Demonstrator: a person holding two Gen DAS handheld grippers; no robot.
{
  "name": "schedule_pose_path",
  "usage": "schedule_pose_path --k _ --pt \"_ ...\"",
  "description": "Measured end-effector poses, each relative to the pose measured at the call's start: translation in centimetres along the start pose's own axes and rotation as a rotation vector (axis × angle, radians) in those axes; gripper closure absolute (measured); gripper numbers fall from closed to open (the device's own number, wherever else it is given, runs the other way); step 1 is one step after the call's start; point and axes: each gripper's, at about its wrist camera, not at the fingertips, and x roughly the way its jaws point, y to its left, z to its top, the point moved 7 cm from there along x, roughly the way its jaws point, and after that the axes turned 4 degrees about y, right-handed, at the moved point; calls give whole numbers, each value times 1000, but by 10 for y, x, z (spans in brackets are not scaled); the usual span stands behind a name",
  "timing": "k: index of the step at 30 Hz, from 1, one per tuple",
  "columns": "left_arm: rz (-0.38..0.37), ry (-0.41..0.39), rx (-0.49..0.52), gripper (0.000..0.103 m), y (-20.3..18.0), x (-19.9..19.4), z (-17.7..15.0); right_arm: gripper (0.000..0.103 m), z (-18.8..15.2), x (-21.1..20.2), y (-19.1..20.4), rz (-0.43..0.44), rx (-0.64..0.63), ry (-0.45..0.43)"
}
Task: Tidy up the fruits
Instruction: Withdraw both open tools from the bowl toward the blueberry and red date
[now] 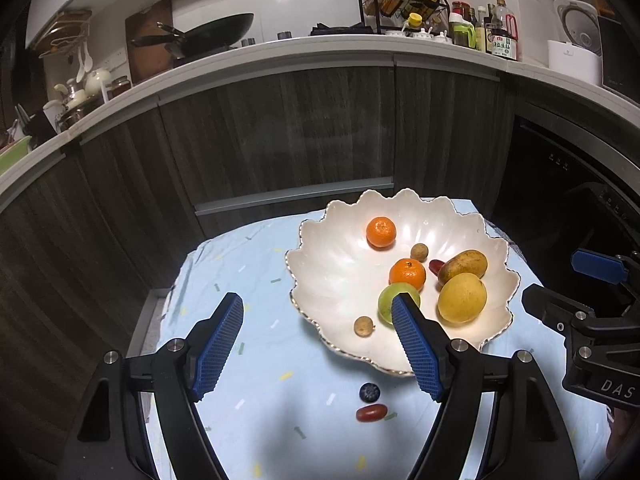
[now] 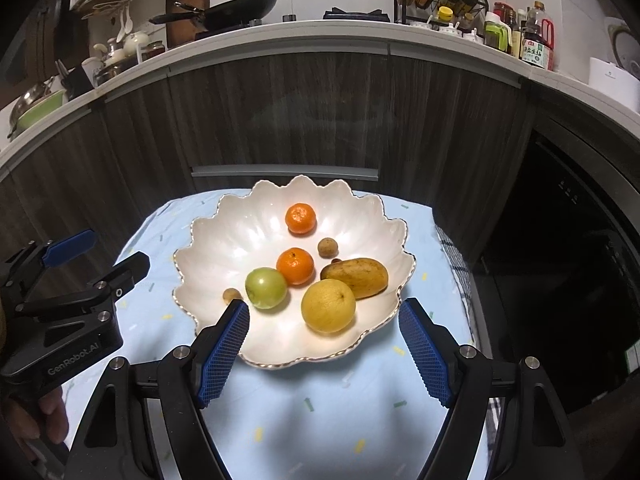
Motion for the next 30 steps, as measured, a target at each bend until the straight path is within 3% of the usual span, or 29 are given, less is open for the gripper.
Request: schedule_pose_path --k 13,30 --pt "2 4 6 23 13 -14 -20 25 -14 -10 15 -8 -9 -8" --pt "-24 39 22 24 -11 -6 -62 25 -51 -8 9 -35 -30 8"
